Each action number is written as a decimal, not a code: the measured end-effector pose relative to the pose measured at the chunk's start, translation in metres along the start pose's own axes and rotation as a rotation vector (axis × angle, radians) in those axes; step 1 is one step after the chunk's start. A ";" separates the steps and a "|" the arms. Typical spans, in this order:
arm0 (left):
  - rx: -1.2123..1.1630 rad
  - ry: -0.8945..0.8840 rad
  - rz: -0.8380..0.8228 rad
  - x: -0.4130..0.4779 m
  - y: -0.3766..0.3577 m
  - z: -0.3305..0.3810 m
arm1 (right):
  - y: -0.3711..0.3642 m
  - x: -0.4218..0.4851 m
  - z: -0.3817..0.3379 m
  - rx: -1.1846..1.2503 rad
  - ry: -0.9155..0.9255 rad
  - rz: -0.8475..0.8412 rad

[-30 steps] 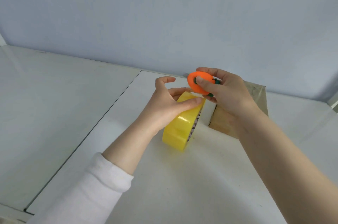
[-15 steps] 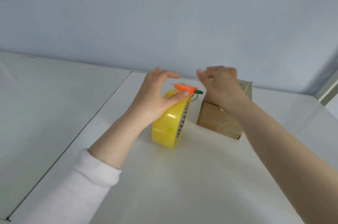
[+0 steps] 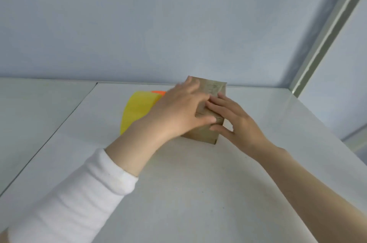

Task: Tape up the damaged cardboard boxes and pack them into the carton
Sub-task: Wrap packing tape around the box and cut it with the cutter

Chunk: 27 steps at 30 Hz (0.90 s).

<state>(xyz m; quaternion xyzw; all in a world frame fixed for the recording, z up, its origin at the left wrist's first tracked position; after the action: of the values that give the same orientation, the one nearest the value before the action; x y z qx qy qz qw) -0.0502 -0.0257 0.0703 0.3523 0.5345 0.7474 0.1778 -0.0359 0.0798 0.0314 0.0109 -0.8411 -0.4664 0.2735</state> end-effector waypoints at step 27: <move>-0.421 -0.173 -0.205 0.003 -0.044 0.032 | 0.078 -0.040 0.049 0.137 -0.258 0.197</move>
<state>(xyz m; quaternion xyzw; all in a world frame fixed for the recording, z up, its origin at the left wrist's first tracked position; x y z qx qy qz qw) -0.0339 0.0133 0.0367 0.3142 0.3828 0.7872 0.3674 -0.0067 0.1730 0.0547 -0.1127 -0.8961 -0.3764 0.2064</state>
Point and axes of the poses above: each hand's wrist, its own x-axis towards the middle knuckle, its own y-axis out of the back of the hand, z = x × y, the point moved 9 cm from there along x, towards the middle knuckle, and after that the axes turned 8 degrees about -y, right-handed, at the moved point
